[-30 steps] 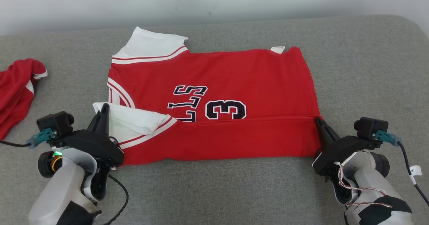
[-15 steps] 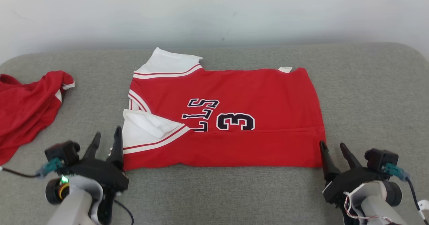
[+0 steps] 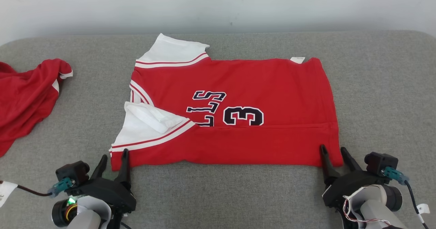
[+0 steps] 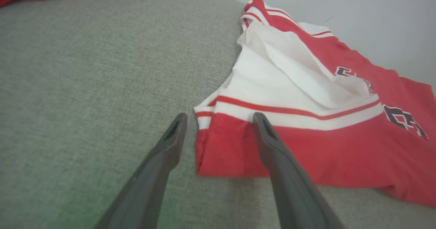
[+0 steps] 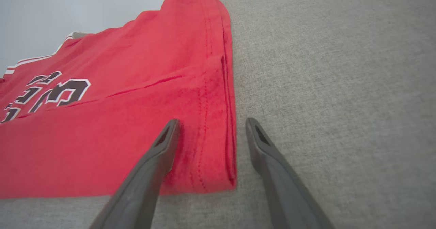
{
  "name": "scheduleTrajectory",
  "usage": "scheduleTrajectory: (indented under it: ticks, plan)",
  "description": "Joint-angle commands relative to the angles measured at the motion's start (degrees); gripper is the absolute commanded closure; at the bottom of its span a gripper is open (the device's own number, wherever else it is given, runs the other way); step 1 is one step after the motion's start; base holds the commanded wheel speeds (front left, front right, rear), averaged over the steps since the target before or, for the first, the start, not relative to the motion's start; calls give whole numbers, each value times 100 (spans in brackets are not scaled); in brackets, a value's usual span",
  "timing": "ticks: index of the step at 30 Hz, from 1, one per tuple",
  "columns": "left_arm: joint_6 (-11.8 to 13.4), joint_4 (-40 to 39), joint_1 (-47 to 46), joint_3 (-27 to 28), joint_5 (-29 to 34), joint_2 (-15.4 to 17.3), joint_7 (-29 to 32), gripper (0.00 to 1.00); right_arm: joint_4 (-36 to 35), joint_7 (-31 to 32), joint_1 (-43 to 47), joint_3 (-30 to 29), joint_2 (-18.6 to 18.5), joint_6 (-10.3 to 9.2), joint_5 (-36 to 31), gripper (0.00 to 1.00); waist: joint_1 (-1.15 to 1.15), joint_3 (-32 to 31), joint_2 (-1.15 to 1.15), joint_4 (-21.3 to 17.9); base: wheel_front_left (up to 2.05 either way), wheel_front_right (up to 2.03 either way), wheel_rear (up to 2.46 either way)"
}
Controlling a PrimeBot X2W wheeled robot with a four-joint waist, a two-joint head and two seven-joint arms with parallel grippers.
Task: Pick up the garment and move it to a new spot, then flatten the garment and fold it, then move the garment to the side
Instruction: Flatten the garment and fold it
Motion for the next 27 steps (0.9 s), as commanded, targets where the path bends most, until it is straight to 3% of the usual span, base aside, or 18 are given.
scheduleTrajectory:
  ticks: [1,4,6,7,8,9,20,27]
  plan:
    - [22,115,19,-12,37,-58,-37,0,101,37,10,42,79,20,-10,0,1,5,0,8,0,0,0]
    - [3,243,-1,-36,60,-96,-24,0,174,63,-7,75,127,20,10,4,1,-2,0,14,0,0,0]
    - [-42,371,-3,-46,20,-164,-4,0,233,102,6,121,175,20,40,68,1,-10,0,25,0,0,0]
    - [-53,420,-8,-63,-2,-195,9,20,248,109,9,138,185,20,57,100,1,-20,0,27,0,0,0]
    - [-85,471,-17,-72,-17,-221,9,78,261,118,18,155,195,20,81,100,1,-31,0,29,0,0,0]
    - [-112,515,-12,-100,-19,-249,8,100,278,107,26,168,199,20,99,100,1,-58,0,27,0,0,0]
    - [-231,192,652,-57,37,-274,-23,100,-2,-27,632,166,-39,15,429,100,1,-733,0,48,0,0,0]
    - [-68,-423,1655,-39,9,-176,-9,100,-476,112,1494,-6,-288,14,607,100,1,-1125,0,81,0,0,0]
